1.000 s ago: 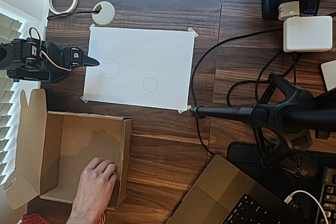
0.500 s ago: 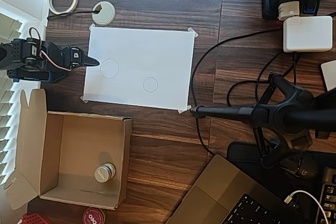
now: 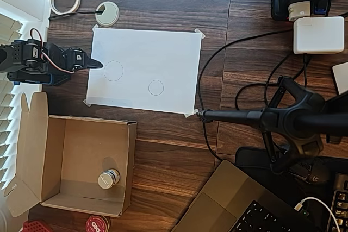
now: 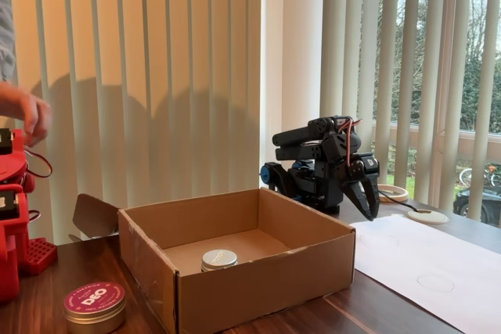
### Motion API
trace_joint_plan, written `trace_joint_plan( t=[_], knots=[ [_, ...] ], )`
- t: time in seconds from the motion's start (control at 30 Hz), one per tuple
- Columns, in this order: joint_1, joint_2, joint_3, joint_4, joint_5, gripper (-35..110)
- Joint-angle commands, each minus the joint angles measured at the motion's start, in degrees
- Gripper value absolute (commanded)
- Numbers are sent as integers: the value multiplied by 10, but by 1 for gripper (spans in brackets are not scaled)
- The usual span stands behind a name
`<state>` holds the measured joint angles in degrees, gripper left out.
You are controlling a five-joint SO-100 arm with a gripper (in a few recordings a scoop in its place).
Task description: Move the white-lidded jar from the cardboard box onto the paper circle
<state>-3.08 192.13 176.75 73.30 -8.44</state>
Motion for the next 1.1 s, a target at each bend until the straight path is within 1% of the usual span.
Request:
trace_joint_plan(
  t=[0.0, 0.5, 0.77, 1.0, 1.03, 1.07],
  knots=[
    [-1, 36, -36, 28, -11, 0],
    [-10, 36, -36, 28, -22, 0],
    [13, 36, -36, 27, 1, 0],
    [11, 37, -35, 27, -3, 0],
    [11, 37, -35, 27, -2, 8],
    [13, 37, -35, 27, 0, 20]
  ],
)
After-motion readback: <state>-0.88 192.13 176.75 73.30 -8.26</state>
